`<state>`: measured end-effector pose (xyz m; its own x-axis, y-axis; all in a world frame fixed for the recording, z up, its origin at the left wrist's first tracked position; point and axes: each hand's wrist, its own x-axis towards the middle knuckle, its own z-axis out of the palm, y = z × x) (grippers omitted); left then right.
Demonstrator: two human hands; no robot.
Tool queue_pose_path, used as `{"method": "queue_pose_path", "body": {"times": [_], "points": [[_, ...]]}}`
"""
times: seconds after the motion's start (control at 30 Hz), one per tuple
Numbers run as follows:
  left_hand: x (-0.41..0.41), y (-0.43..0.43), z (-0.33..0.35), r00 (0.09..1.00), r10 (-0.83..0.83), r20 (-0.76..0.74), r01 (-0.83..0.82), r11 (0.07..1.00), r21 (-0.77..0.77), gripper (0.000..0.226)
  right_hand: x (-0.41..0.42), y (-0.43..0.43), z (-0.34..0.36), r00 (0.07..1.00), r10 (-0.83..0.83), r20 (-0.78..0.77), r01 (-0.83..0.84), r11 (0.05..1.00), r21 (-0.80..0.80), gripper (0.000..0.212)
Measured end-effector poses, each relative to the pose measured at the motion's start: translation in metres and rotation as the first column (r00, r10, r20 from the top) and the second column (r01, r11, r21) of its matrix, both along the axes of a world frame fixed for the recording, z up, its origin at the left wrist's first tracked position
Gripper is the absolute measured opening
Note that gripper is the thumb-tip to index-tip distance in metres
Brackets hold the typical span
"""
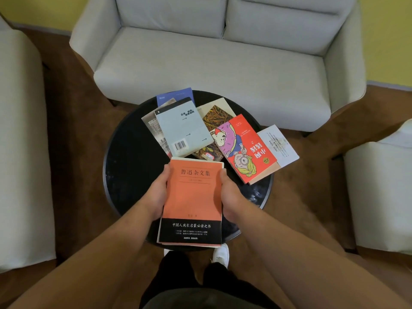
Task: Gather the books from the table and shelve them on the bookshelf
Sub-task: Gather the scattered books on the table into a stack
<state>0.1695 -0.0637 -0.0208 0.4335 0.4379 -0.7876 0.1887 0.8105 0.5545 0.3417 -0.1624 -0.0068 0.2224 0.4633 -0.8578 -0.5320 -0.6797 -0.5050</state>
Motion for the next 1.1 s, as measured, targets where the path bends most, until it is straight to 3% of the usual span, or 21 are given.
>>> {"method": "queue_pose_path", "body": {"times": [0.2, 0.4, 0.5, 0.63, 0.77, 0.83, 0.93, 1.0, 1.1], "points": [[-0.004, -0.002, 0.009, 0.998, -0.05, 0.03, 0.05, 0.999, 0.012, 0.067, 0.012, -0.012, -0.001, 0.993, 0.121, 0.015, -0.122, 0.988, 0.092, 0.06], [-0.047, -0.049, -0.003, 0.999, -0.024, -0.031, 0.02, 0.993, -0.113, 0.069, -0.007, -0.063, -0.018, 0.962, 0.274, 0.006, -0.273, 0.954, 0.123, 0.086], [-0.053, -0.069, -0.005, 1.0, 0.007, -0.018, -0.009, 0.995, -0.103, 0.068, -0.02, -0.074, -0.025, 0.983, 0.128, -0.134, -0.111, 0.985, 0.128, 0.091], [-0.044, -0.075, 0.003, 0.996, 0.072, 0.053, -0.067, 0.993, -0.096, 0.06, -0.032, -0.068, -0.029, 0.929, -0.121, -0.35, 0.161, 0.983, 0.087, 0.087], [-0.044, -0.076, 0.001, 0.998, 0.047, 0.03, -0.045, 0.995, -0.087, 0.061, -0.032, -0.07, -0.033, 0.906, -0.152, -0.394, 0.207, 0.973, 0.101, 0.077], [-0.043, -0.079, -0.001, 1.0, 0.025, -0.013, -0.026, 0.998, -0.061, 0.064, -0.03, -0.07, -0.033, 0.925, -0.123, -0.359, 0.179, 0.975, 0.128, 0.075], [-0.047, -0.076, 0.0, 0.998, -0.034, -0.051, 0.036, 0.998, 0.054, 0.072, -0.019, -0.071, -0.03, 0.986, 0.084, -0.142, -0.059, 0.983, 0.174, 0.074], [-0.051, -0.069, 0.001, 0.992, -0.098, -0.085, 0.11, 0.984, 0.14, 0.08, -0.008, -0.069, -0.023, 0.974, 0.223, -0.03, -0.215, 0.962, 0.171, 0.07], [-0.053, -0.064, 0.003, 0.982, -0.155, -0.108, 0.17, 0.975, 0.142, 0.087, 0.005, -0.064, -0.012, 0.944, 0.327, 0.034, -0.329, 0.933, 0.15, 0.06]]}}
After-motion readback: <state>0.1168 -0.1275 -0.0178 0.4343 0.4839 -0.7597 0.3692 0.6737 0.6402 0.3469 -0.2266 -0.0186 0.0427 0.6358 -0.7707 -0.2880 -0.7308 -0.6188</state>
